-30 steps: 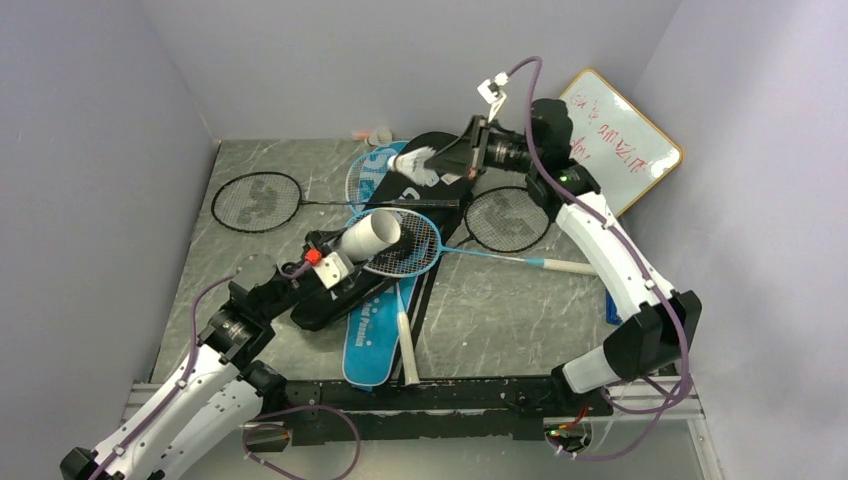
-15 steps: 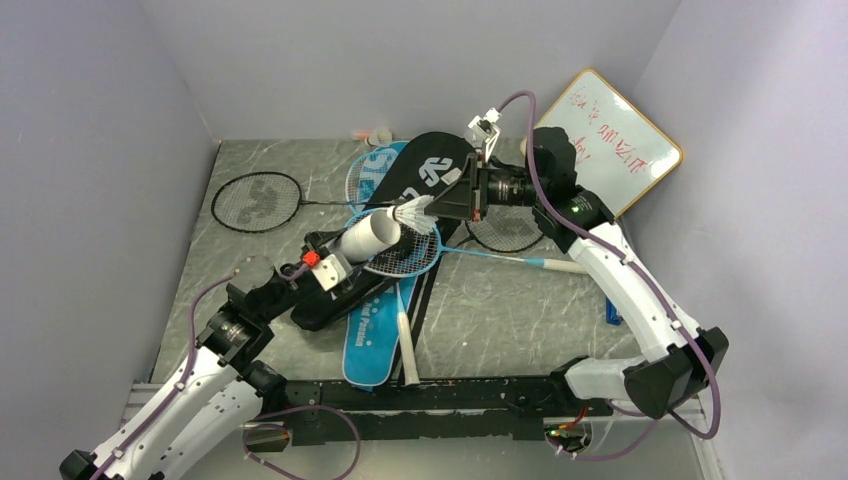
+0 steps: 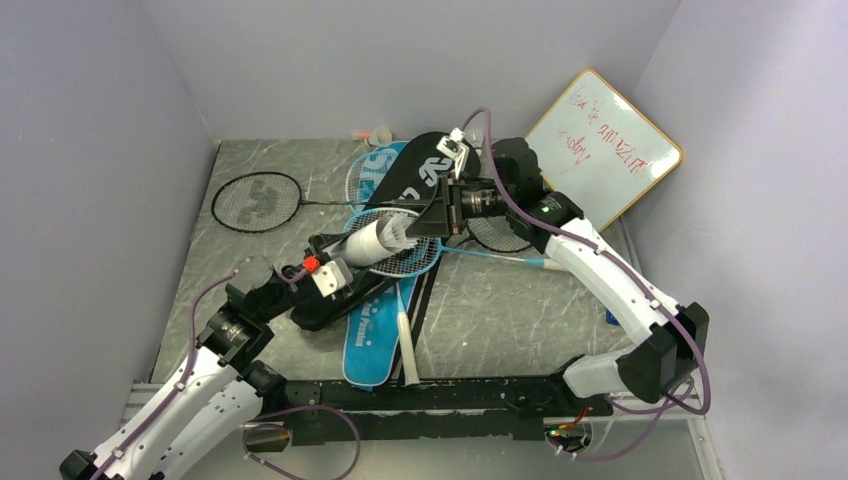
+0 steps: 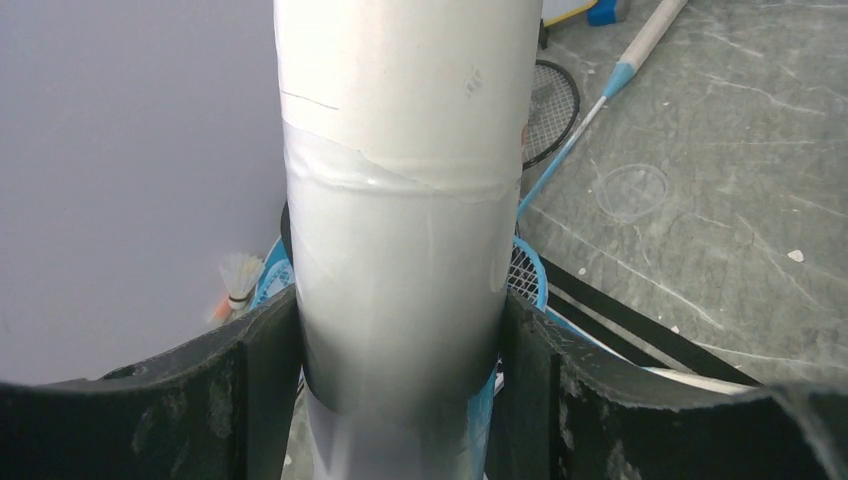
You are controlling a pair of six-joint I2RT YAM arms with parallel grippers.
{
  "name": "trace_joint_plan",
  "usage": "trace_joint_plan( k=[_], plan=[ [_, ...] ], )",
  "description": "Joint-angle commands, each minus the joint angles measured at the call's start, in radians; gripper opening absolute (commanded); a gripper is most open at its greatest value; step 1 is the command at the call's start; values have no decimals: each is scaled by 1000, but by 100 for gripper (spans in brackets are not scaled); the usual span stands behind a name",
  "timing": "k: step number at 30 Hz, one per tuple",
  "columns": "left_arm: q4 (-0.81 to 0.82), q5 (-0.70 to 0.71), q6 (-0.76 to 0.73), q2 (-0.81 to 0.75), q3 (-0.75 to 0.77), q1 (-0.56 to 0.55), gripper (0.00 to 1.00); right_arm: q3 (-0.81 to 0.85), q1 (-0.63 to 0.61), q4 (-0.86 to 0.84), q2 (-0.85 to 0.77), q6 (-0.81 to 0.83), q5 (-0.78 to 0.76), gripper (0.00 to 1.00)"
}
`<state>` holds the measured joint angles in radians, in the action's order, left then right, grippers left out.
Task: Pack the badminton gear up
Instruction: Place the shuttlecock at the shuttle tube.
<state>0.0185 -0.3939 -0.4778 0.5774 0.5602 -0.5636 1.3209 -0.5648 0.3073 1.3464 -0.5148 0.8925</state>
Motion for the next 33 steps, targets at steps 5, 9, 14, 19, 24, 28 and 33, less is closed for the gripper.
trace_joint_plan(
  k=[5,9,14,19,24,28,33],
  plan=[
    [77,-61,-24,-8,4,5,54,31,-19,29,22,58,-45,56],
    [80,-64,-21,-5,4,6,54,26,-39,39,29,83,-50,58],
    [87,-80,-20,-6,3,5,54,41,-92,69,61,109,-111,60],
    [88,-100,-16,-1,4,5,54,33,-130,38,92,94,-168,60],
    [111,-126,-3,-10,-6,6,54,31,-146,6,109,81,-198,60],
    [103,-131,-8,-5,-2,6,54,50,-149,24,90,108,-235,61],
    [83,-105,-16,1,5,5,54,51,-147,45,21,143,-336,81]
  ],
)
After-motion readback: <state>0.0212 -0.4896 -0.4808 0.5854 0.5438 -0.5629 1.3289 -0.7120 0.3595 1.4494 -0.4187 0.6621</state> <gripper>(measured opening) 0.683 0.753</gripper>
